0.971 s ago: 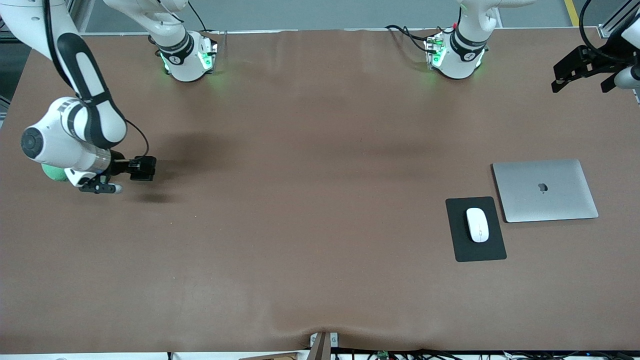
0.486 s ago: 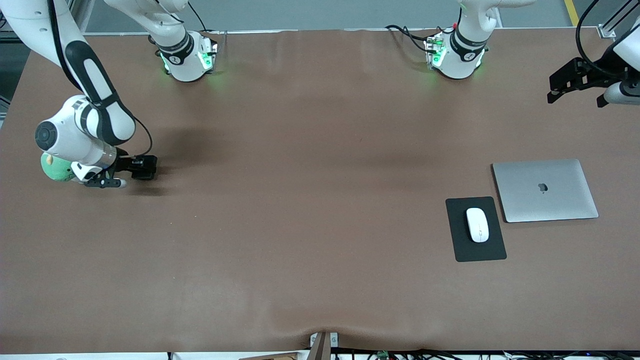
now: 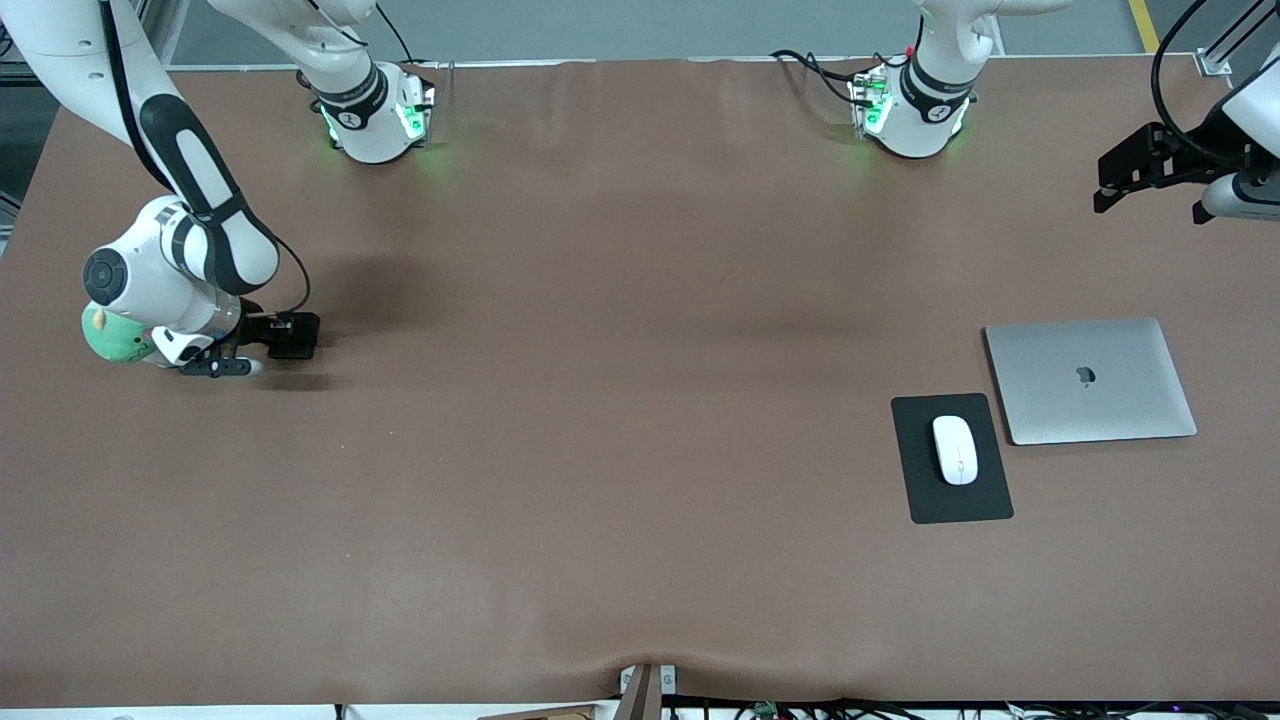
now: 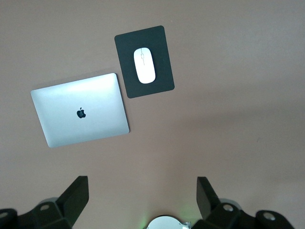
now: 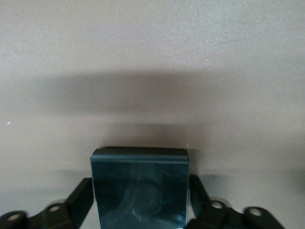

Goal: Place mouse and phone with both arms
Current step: 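Lower the black phone beside the green plush and open the right gripper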

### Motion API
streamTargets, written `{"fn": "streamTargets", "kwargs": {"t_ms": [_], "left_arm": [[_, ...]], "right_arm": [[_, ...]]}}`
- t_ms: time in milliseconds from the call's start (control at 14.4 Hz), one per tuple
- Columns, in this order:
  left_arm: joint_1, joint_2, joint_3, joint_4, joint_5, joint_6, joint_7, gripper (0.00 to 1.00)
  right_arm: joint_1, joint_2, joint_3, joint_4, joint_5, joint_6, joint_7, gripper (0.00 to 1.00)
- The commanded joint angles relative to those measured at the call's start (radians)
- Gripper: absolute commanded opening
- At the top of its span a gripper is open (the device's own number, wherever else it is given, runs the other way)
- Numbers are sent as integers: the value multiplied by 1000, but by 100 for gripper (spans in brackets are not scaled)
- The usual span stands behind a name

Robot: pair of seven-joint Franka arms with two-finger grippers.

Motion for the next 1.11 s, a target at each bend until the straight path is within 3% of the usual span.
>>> {"fn": "streamTargets", "kwargs": {"t_ms": [0,763,902,1041], "left_arm": [[6,-7,0,10,2,-35,25,100],[0,25,-9,16,48,-3,2,100],[5,27,-9,17,46,-3,1,100],[6,28,-8,14,48,23,1,100]], "right_arm": [[-2,-6,6,33,2,-43,-4,100],[-1,-3,5,545,-13,-572,-8,100],[-5,-3,5,617,-44,-600,-8,100],[1,-3,6,718,-73,-721,-7,100]]}}
